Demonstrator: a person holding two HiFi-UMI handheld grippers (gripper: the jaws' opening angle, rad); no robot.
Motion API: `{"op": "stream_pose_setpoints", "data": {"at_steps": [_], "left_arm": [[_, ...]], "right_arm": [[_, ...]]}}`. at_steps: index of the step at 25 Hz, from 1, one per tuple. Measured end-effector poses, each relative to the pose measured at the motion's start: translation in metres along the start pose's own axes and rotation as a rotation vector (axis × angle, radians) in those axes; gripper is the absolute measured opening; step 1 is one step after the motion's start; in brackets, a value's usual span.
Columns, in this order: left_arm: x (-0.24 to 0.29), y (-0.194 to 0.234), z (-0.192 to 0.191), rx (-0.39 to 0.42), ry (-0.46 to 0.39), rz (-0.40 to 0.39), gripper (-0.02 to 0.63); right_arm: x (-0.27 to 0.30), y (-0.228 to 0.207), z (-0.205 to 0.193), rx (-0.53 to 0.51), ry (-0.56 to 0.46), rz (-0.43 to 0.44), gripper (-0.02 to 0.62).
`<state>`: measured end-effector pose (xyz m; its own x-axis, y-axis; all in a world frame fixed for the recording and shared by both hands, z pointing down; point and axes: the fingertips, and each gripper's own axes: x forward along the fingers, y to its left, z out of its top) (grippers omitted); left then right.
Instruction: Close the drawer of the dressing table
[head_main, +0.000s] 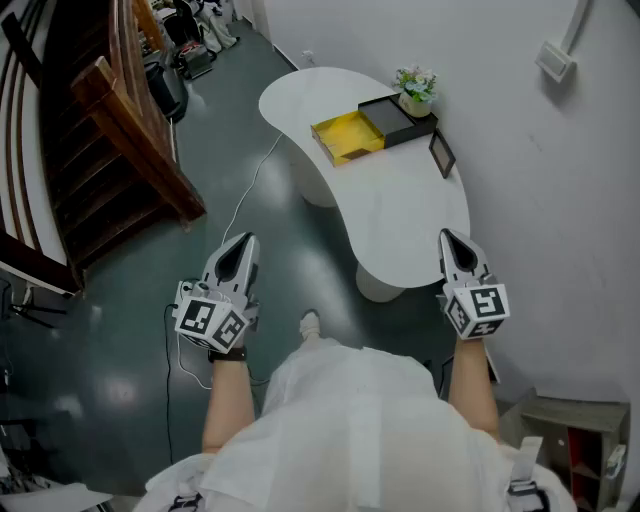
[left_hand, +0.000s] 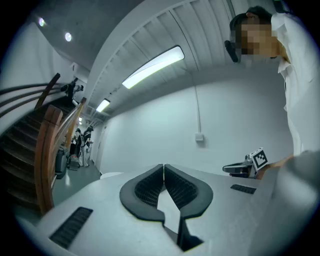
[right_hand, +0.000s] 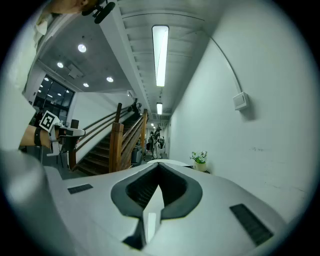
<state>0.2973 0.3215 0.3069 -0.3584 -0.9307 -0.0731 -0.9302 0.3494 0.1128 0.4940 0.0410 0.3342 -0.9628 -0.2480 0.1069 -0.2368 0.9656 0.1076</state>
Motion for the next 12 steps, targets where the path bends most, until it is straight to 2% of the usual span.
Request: {"op": "stream_pose_setpoints", "data": {"at_steps": [12], "left_arm": [[0.01, -0.015, -0.004, 0.006, -0.001, -0.02, 0.021]], "right_arm": [[-0.004, -0.01, 0.004, -0.015, -0.026, 0.001, 0.009]]}}
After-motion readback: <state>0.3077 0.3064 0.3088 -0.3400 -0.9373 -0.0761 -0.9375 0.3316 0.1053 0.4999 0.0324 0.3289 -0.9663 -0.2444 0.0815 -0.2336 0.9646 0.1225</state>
